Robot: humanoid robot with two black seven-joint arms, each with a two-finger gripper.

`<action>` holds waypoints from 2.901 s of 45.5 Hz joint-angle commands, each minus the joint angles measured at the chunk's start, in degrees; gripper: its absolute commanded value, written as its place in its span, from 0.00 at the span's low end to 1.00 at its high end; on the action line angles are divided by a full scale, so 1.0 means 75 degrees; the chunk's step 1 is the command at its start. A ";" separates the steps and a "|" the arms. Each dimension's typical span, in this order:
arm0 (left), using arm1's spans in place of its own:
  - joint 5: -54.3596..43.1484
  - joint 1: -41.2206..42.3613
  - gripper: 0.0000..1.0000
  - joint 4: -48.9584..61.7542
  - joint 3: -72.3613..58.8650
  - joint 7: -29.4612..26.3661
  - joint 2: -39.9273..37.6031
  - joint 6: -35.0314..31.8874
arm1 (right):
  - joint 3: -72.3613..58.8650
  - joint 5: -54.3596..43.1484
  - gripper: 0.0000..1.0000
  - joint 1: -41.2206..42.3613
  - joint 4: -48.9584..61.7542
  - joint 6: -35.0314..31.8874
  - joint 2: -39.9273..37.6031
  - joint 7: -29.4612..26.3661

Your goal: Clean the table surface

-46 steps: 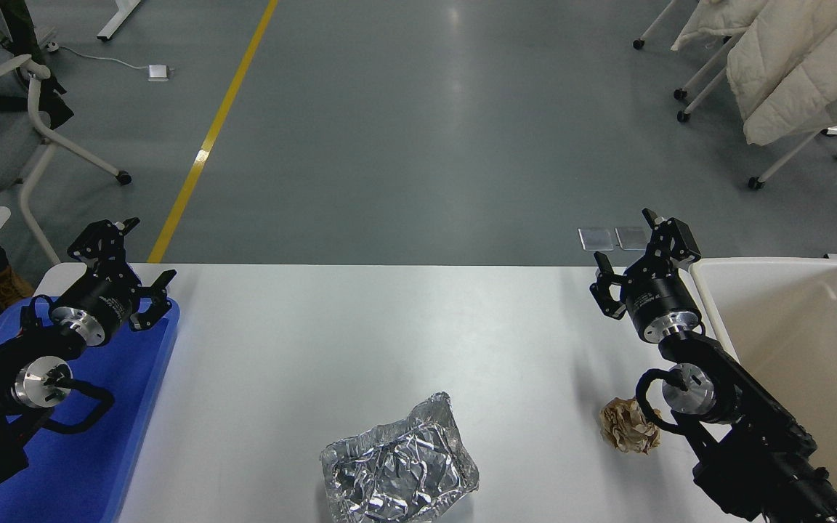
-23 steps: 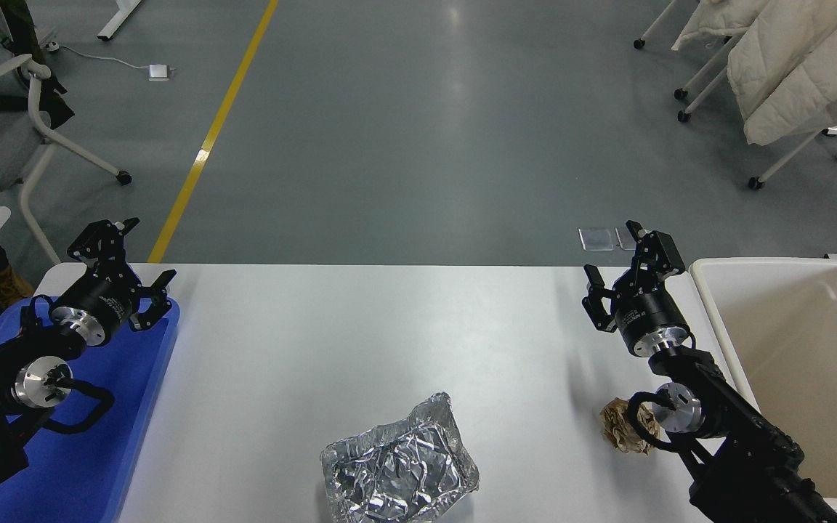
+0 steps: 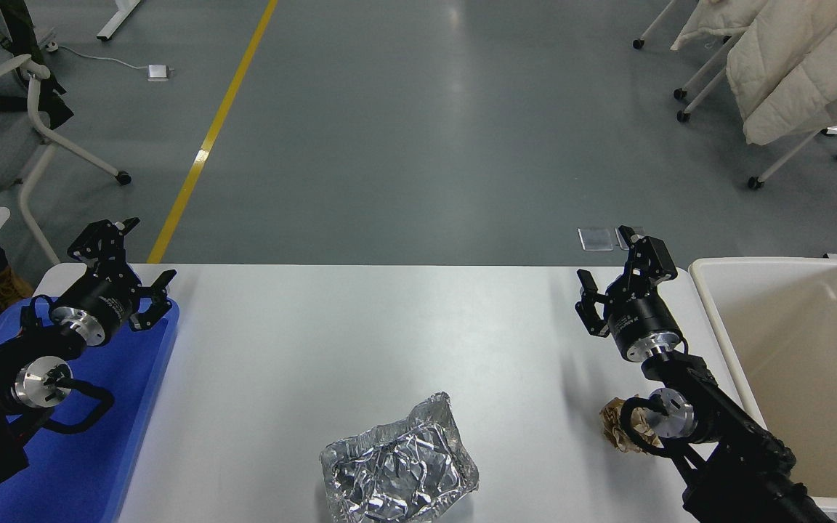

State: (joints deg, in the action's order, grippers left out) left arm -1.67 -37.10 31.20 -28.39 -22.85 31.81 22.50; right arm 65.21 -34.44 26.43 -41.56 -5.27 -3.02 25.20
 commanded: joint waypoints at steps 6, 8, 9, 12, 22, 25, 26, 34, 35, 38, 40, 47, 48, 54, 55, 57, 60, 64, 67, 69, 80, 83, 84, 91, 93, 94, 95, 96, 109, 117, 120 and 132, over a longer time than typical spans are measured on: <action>0.0000 0.0002 1.00 0.0000 0.0000 0.0000 0.0000 0.0001 | 0.0094 0.0432 1.00 -0.0020 0.0045 0.0152 0.0004 0.0015; 0.0000 0.0001 1.00 0.0000 0.0000 0.0000 0.0000 0.0001 | 0.0083 0.0502 1.00 0.0027 0.0057 0.0233 0.0004 -0.0008; 0.0000 0.0002 1.00 0.0000 0.0000 0.0000 0.0000 0.0001 | 0.0071 0.0572 1.00 0.0039 0.0045 0.0269 0.0004 -0.0043; 0.0000 -0.0010 1.00 0.0000 0.0000 0.0000 0.0000 0.0001 | -0.0139 0.0830 1.00 0.0051 -0.0048 0.0269 0.0004 -0.0090; 0.0000 0.0001 1.00 0.0000 0.0000 0.0000 0.0000 0.0001 | -0.1439 0.1089 1.00 0.0320 -0.0072 0.0736 -0.0441 -0.0161; 0.0000 -0.0010 1.00 0.0000 0.0000 0.0000 0.0000 0.0001 | -0.2060 0.1089 1.00 0.0425 -0.0084 0.1053 -0.0639 -0.0161; 0.0000 0.0001 1.00 0.0000 0.0000 0.0000 0.0000 0.0001 | -0.2306 0.1089 1.00 0.0460 -0.0107 0.1135 -0.0768 -0.0161; -0.0012 -0.0010 1.00 0.0000 0.0000 0.0000 0.0000 0.0001 | -0.3725 0.1100 1.00 0.0976 -0.0716 0.1452 -0.1858 -0.0173; 0.0000 -0.0010 1.00 0.0000 0.0000 0.0000 0.0000 0.0001 | -0.3865 0.1100 1.00 0.1034 -0.0786 0.1476 -0.1987 -0.0184; 0.0000 -0.0010 1.00 0.0000 0.0000 0.0000 0.0000 0.0001 | -0.4322 0.1100 1.00 0.1199 -0.0986 0.1476 -0.2385 -0.0184; 0.0000 0.0001 1.00 0.0000 0.0000 0.0000 0.0000 0.0001 | -0.4650 0.1112 1.00 0.1304 -0.1080 0.1476 -0.2654 -0.0207; 0.0000 -0.0010 1.00 0.0000 0.0000 0.0000 0.0000 0.0001 | -0.6114 0.1311 1.00 0.1913 -0.1186 0.1476 -0.3464 -0.0606; 0.0000 -0.0010 1.00 0.0000 0.0000 0.0000 0.0000 0.0001 | -0.6349 0.1369 1.00 0.2007 -0.1186 0.1476 -0.3557 -0.0629; 0.0000 0.0002 1.00 0.0000 0.0000 0.0000 0.0000 0.0001 | -0.7124 0.2060 1.00 0.2371 -0.1186 0.1476 -0.3851 -0.0630; 0.0000 0.0002 1.00 0.0000 0.0000 0.0000 0.0000 0.0001 | -0.7159 0.2166 1.00 0.2394 -0.1186 0.1476 -0.3863 -0.0630; 0.0000 0.0002 1.00 0.0000 0.0000 0.0000 0.0000 0.0001 | -0.7160 0.2283 1.00 0.2418 -0.1186 0.1464 -0.3840 -0.0630; 0.0000 0.0002 1.00 0.0000 0.0000 0.0000 0.0000 0.0001 | -0.7113 0.2307 1.00 0.2441 -0.1186 0.1476 -0.3781 -0.0630; 0.0000 0.0002 1.00 0.0000 0.0000 0.0000 0.0000 0.0001 | -0.7031 0.2319 1.00 0.2488 -0.1186 0.1476 -0.3758 -0.0630; 0.0000 0.0002 1.00 0.0000 0.0000 0.0000 0.0000 0.0001 | -0.7031 0.2331 1.00 0.2570 -0.1186 0.1476 -0.3687 -0.0630; 0.0000 0.0002 1.00 0.0000 0.0000 0.0000 0.0000 0.0001 | -0.7042 0.2412 1.00 0.2582 -0.1186 0.1488 -0.3629 -0.0630; 0.0000 0.0002 1.00 -0.0012 0.0000 0.0000 0.0000 0.0001 | -0.7078 0.2495 1.00 0.2570 -0.1256 0.1476 -0.3640 -0.0630; 0.0000 -0.0010 1.00 -0.0012 0.0000 0.0000 0.0000 0.0001 | -0.7101 0.2495 1.00 0.2570 -0.1256 0.1476 -0.3640 -0.0618; 0.0000 0.0001 1.00 -0.0012 0.0000 0.0000 0.0000 0.0001 | -0.7101 0.2495 1.00 0.2570 -0.1256 0.1476 -0.3640 -0.0618; 0.0000 0.0002 1.00 -0.0012 0.0000 0.0000 0.0000 0.0001 | -0.7171 0.2495 1.00 0.2570 -0.1256 0.1476 -0.3617 -0.0630; 0.0000 0.0002 1.00 -0.0012 0.0000 0.0000 0.0000 0.0001 | -0.7206 0.2495 1.00 0.2558 -0.1256 0.1464 -0.3628 -0.0630; 0.0000 0.0002 1.00 -0.0012 0.0000 0.0000 0.0000 0.0001 | -0.7230 0.2495 1.00 0.2547 -0.1256 0.1464 -0.3640 -0.0630; 0.0000 0.0002 1.00 -0.0012 0.0000 0.0000 0.0000 0.0001 | -0.7253 0.2495 1.00 0.2535 -0.1267 0.1441 -0.3663 -0.0630; 0.0000 0.0002 1.00 -0.0012 0.0000 0.0000 0.0000 0.0001 | -0.7300 0.2495 1.00 0.2523 -0.1279 0.1441 -0.3687 -0.0630; 0.0000 -0.0010 1.00 -0.0012 0.0000 0.0000 0.0000 0.0001 | -0.8050 0.2460 1.00 0.2547 -0.2614 0.1359 -0.4928 -0.0688; 0.0000 0.0002 1.00 -0.0012 0.0000 0.0000 0.0000 0.0001 | -0.8600 0.2272 1.00 0.2593 -0.3541 0.1230 -0.5960 -0.0911; 0.0000 0.0001 1.00 -0.0012 0.0000 0.0000 0.0000 0.0001 | -0.8811 0.2237 1.00 0.2640 -0.3646 0.1043 -0.6182 -0.1016; 0.0000 0.0002 1.00 -0.0012 0.0000 0.0000 0.0000 0.0001 | -0.9644 0.2225 1.00 0.2640 -0.4091 0.0714 -0.6792 -0.1462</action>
State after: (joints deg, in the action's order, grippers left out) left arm -1.68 -37.09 31.11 -28.39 -22.85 31.81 22.49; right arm -1.71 -17.43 46.05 -68.16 1.97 -48.65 16.58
